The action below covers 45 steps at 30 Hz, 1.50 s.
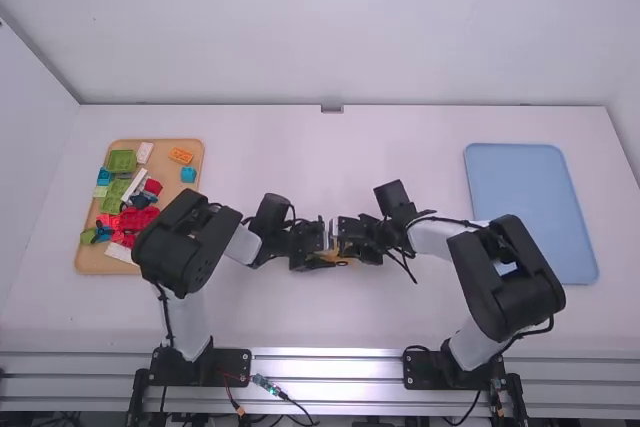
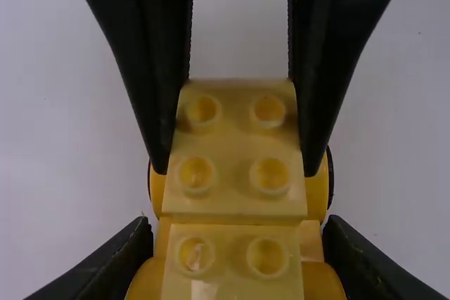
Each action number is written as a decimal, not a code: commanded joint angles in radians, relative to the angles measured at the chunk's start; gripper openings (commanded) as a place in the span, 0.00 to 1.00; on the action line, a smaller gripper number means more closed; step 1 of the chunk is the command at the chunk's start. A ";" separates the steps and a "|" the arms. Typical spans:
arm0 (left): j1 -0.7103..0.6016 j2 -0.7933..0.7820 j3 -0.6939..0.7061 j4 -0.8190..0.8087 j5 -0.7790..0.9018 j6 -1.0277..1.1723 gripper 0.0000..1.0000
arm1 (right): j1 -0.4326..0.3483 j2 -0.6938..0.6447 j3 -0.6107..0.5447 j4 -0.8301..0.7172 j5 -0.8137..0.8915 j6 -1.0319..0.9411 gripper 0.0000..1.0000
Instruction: Assemble lego blocks to make yellow taxi
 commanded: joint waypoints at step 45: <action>-0.005 0.009 -0.016 0.005 -0.020 -0.002 0.41 | -0.141 -0.040 0.007 -0.093 -0.335 -0.218 0.00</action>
